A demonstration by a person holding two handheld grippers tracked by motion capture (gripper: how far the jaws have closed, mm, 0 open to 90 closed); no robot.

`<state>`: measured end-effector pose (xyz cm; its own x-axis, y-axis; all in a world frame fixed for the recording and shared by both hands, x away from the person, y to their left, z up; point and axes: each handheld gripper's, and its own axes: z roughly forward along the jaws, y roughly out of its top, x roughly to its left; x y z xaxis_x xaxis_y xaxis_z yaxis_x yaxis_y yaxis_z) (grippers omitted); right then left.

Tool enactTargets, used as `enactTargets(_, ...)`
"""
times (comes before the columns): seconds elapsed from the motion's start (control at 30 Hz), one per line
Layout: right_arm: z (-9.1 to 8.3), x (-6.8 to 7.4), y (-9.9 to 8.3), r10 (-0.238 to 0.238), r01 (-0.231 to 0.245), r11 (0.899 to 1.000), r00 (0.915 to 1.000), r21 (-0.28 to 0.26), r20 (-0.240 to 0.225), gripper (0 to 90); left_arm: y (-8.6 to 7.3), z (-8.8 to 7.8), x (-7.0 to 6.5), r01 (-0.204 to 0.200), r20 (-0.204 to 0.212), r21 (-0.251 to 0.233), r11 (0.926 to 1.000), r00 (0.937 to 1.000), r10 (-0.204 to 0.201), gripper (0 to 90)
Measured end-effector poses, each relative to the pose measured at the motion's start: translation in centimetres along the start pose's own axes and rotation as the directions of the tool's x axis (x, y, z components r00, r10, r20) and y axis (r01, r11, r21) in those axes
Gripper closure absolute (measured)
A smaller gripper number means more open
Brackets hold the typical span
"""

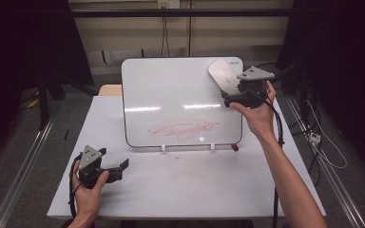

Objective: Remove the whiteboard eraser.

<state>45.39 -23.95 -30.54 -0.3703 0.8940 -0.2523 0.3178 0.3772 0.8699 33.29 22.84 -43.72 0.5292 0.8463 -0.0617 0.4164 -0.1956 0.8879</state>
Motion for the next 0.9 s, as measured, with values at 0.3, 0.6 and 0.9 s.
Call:
enactTargets(0.3, 1.5, 0.0, 1.3, -0.051, 0.051, 0.999, 0.9985, 0.011, 0.020, 11.2, -0.1, -0.4, 0.0, -0.010, 0.003, -0.004, 0.9999, 0.9999, 0.010, 5.0)
enactTargets(0.6, 3.0, 0.3, 1.6, -0.101, 0.099, 0.993, 0.9943, 0.058, 0.036, 16.0, 0.0, -0.4, 0.1, 0.001, 0.000, -0.013, 0.9999, 1.0000, -0.001, 5.0)
enactTargets(0.9, 3.5, 0.4, 1.5, -0.110, 0.107, 0.992, 0.9934, 0.064, 0.033, 24.8, 0.1, -0.4, 0.0, -0.012, 0.009, -0.006, 0.9999, 0.9999, 0.012, 4.9)
